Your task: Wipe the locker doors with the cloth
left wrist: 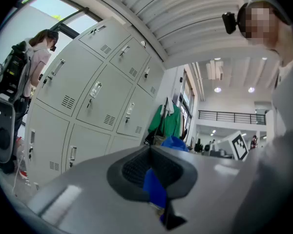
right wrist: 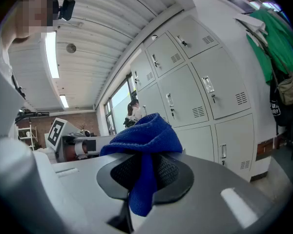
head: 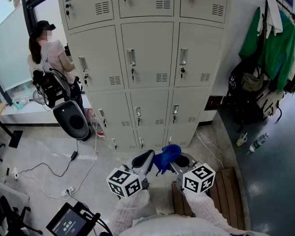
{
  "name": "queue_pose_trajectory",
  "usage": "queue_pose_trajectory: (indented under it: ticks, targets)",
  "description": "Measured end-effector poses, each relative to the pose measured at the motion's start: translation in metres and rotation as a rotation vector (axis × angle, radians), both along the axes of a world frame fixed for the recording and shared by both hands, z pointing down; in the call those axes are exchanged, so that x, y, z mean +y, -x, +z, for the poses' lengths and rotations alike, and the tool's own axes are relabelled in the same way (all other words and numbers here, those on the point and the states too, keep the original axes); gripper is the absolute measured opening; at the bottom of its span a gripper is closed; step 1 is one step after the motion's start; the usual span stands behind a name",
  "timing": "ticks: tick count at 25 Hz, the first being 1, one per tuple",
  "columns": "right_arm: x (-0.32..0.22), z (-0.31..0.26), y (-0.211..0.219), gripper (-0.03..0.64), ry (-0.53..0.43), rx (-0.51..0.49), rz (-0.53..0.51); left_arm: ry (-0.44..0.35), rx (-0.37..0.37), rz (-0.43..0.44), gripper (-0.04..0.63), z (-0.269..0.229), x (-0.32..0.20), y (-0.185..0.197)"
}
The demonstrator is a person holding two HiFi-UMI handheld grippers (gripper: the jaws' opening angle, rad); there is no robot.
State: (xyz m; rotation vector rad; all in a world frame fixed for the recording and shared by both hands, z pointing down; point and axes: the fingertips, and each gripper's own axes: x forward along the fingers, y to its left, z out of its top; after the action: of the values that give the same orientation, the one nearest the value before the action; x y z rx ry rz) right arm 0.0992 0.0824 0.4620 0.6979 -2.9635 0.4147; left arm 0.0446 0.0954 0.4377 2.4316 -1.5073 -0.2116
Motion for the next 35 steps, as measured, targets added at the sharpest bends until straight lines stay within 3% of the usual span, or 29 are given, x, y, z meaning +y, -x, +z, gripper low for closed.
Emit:
queue_pose_trajectory:
  ticks: [5, 14, 21, 29, 35]
  targets:
    - [-0.053, -0.012, 0.034, 0.046, -0.043, -0.018, -0.008, -0.023, 0.018, -0.007, 0.0, -0.008, -0.054, 0.036]
    - [-0.158, -0.064, 0.117, 0.047, -0.142, -0.084, 0.031, -0.096, -0.037, 0.014, 0.0, -0.056, -0.16, 0.129]
    - [-0.221, -0.062, 0.155, 0.046, -0.131, -0.087, 0.092, -0.075, -0.058, 0.099, 0.001, -0.054, -0.218, 0.156]
    - [-0.267, -0.075, 0.171, 0.046, -0.159, -0.048, 0.081, -0.063, -0.081, 0.1, 0.0, -0.055, -0.261, 0.169]
    - [-0.292, -0.108, 0.195, 0.046, -0.224, -0.044, 0.028, -0.116, -0.09, 0.055, 0.002, -0.084, -0.287, 0.19]
